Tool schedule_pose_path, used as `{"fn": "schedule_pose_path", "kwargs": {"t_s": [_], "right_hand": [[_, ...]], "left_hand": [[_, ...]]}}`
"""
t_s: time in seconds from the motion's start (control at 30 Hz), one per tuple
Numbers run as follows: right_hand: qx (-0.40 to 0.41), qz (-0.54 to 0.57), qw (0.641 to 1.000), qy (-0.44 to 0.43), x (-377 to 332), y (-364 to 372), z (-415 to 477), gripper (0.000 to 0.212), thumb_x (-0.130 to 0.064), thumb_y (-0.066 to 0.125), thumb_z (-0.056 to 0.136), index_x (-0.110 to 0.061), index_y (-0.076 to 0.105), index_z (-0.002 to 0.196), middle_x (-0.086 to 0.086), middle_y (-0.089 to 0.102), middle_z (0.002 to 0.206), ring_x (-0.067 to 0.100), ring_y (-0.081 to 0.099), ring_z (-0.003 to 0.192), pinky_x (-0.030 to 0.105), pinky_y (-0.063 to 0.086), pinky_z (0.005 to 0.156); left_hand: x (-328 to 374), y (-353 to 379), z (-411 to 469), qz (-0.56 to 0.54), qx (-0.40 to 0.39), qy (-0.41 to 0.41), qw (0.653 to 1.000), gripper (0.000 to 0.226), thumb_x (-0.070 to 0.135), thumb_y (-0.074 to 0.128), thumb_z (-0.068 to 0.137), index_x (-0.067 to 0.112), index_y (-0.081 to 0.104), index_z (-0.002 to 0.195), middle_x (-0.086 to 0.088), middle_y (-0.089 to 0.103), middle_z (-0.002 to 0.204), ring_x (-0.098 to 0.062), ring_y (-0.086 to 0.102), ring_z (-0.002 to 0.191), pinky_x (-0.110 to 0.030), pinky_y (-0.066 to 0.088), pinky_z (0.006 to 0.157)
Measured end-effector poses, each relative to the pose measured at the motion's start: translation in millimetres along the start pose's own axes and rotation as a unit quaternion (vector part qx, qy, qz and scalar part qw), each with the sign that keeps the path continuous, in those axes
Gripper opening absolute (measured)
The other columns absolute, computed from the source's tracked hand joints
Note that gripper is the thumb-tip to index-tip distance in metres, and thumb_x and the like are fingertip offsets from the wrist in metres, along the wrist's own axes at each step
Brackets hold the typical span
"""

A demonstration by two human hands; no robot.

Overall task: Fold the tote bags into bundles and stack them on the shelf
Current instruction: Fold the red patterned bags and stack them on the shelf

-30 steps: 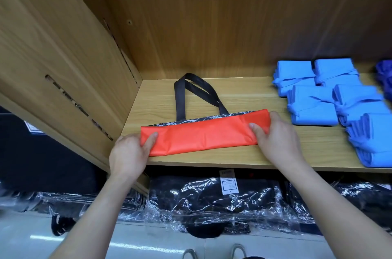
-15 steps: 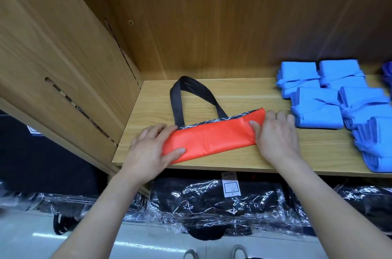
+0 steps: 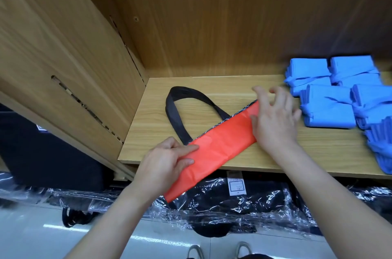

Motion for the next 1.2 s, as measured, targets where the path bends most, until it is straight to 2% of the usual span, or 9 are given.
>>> {"fn": "schedule_pose_path", "kwargs": {"t_s": [0.13,0.27,0.4,0.57,0.7,0.93,1.0,1.07,1.2], "right_hand": [[-0.141,0.077,0.961,-0.224,-42.6,13.0,-41.3,0.041,-0.03,0.056,0.091,-0.027,0.055,0.132,0.003,0.052,0.139,0.027,0.048,0.129,0.042,0.04,0.104],[-0.176,0.109,0.951,-0.228,-40.9,27.4,-62.1,0.037,-0.035,0.041,0.101,-0.037,0.053,0.135,-0.013,0.038,0.152,0.013,0.029,0.144,0.034,0.015,0.116],[-0.218,0.168,0.931,-0.239,-37.9,28.5,-49.4,0.035,-0.025,0.051,0.099,-0.037,0.057,0.132,-0.017,0.04,0.149,0.008,0.022,0.146,0.029,0.006,0.116],[-0.287,0.261,0.897,-0.213,-38.1,28.7,-36.2,0.03,-0.011,0.069,0.087,-0.026,0.07,0.113,-0.015,0.052,0.137,-0.006,0.028,0.133,0.028,0.013,0.118],[-0.312,0.315,0.876,-0.188,-38.0,32.6,-33.6,0.028,-0.002,0.076,0.078,-0.027,0.067,0.088,-0.013,0.06,0.125,-0.002,0.039,0.131,0.002,0.018,0.105],[-0.34,0.387,0.848,-0.126,-36.7,28.6,-33.4,0.025,0.006,0.072,0.08,-0.017,0.065,0.079,-0.004,0.07,0.107,-0.003,0.054,0.117,0.009,0.034,0.103],[-0.313,0.46,0.826,-0.088,-34.9,24.5,-31.2,0.005,-0.007,0.066,0.089,-0.004,0.068,0.091,0.001,0.072,0.099,-0.001,0.062,0.1,0.015,0.045,0.093],[-0.285,0.543,0.79,-0.007,-30.1,21.8,-28.8,0.047,-0.049,0.059,0.089,-0.006,0.07,0.103,0.005,0.073,0.102,0.004,0.065,0.096,0.02,0.048,0.088],[-0.25,0.57,0.781,0.05,-25.3,19.6,-37.9,0.06,-0.074,0.058,0.073,-0.02,0.069,0.096,-0.007,0.075,0.096,0.003,0.068,0.094,0.024,0.051,0.086]], "left_hand": [[5.8,0.8,1.6,0.006,-0.012,-0.014,1.0,0.037,0.038,0.062,0.092,0.046,0.057,0.128,0.012,0.052,0.095,-0.012,0.059,0.091,-0.032,0.047,0.082],[1.9,0.6,2.3,-0.136,-0.064,-0.041,0.988,0.03,0.021,0.06,0.095,0.04,0.066,0.117,0.012,0.061,0.094,-0.01,0.06,0.091,-0.026,0.044,0.079],[3.4,-10.6,-7.2,-0.398,-0.197,-0.086,0.892,0.042,-0.005,0.041,0.099,0.025,0.069,0.11,0.009,0.074,0.094,-0.005,0.066,0.086,-0.016,0.049,0.074],[2.3,-15.1,-8.7,-0.058,-0.09,0.135,0.985,0.073,-0.01,0.064,0.075,0.033,0.056,0.133,0.009,0.049,0.112,-0.011,0.045,0.104,-0.028,0.041,0.093],[16.0,3.2,-13.7,0.216,0.0,0.221,0.951,0.096,0.015,0.076,0.063,0.038,0.033,0.146,-0.001,0.042,0.133,-0.023,0.039,0.115,-0.043,0.037,0.087],[18.9,12.9,13.3,-0.048,-0.057,0.212,0.974,0.047,0.034,0.057,0.08,0.038,0.056,0.126,0.007,0.058,0.135,-0.018,0.052,0.124,-0.042,0.044,0.102],[22.2,4.0,25.2,-0.178,-0.078,0.117,0.974,0.024,0.033,0.059,0.085,0.032,0.065,0.109,0.008,0.068,0.112,-0.014,0.062,0.103,-0.034,0.049,0.095],[28.3,-2.8,36.7,-0.154,-0.077,0.028,0.985,0.011,0.03,0.06,0.094,0.026,0.066,0.101,0.011,0.067,0.101,-0.011,0.059,0.093,-0.025,0.044,0.09],[35.5,-0.3,53.1,-0.111,-0.052,-0.011,0.992,0.041,0.045,0.064,0.088,0.011,0.067,0.111,-0.004,0.071,0.109,-0.024,0.063,0.103,-0.037,0.049,0.089]]}}
Point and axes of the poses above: each hand's wrist, its own z-axis towards the middle knuckle, its own y-axis out of the palm, x = y × z, the point moved 5 cm from there along z, towards the middle knuckle
